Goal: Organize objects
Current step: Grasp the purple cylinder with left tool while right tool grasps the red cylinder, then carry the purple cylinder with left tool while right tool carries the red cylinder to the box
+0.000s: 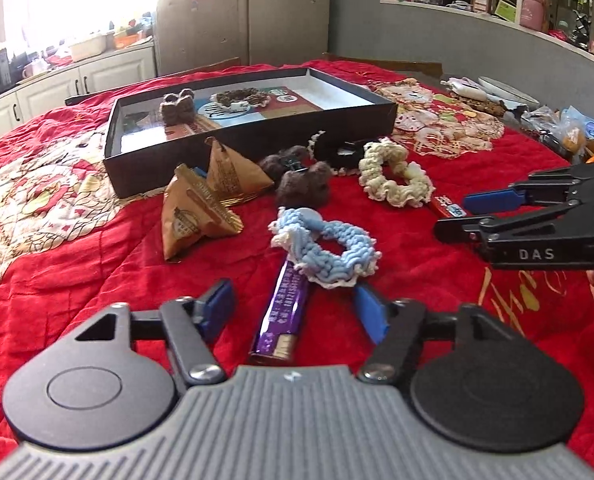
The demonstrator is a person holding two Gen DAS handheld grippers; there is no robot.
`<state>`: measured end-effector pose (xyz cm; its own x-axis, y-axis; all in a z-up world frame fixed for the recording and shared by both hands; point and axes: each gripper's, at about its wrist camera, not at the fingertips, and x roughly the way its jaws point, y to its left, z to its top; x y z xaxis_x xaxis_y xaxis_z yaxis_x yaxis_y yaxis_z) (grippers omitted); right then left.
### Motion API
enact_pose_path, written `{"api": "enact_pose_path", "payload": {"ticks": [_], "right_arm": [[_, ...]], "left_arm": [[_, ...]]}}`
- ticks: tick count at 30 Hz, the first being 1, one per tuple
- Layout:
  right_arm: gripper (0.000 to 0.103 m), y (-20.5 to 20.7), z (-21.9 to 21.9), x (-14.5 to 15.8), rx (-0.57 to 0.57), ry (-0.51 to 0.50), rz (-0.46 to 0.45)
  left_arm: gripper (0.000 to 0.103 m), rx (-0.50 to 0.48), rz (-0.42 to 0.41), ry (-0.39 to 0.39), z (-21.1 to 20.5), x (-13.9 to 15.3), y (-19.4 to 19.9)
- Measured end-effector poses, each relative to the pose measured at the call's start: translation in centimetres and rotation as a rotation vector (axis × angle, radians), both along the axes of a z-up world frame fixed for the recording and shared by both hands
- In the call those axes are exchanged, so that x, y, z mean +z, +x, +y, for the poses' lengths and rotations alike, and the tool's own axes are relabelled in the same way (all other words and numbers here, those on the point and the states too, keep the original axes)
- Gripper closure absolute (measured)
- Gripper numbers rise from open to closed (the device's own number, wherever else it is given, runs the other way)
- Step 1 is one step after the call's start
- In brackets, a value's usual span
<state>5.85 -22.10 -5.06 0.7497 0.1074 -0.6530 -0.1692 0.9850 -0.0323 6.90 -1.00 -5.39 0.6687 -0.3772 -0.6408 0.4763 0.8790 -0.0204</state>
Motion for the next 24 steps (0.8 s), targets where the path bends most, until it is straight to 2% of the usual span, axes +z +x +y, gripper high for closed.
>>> {"api": "enact_pose_path", "payload": {"ticks": [5, 10, 13, 24], "right_arm": [[0.074, 0.0, 0.4, 0.0, 0.010, -0.012, -0.006], [0.079, -0.2, 0.5, 0.0, 0.017, -0.019, -0.012], [0.080, -0.2, 0.5, 0.0, 0.017, -0.018, -0.011], [0.080, -0.7, -0.3, 0.6, 0.004, 0.000, -0.016]], "left_arm": [[0.054, -0.007, 0.001, -0.017, -0.1, 0.1, 0.0], [0.078, 0.010, 0.017, -0.037, 0.3, 0.3, 0.1], [0.078, 0.016, 0.033, -0.057, 0.6, 0.4, 0.4], [0.080, -0.013, 0.016, -0.049, 0.3, 1.3, -0.4]]}}
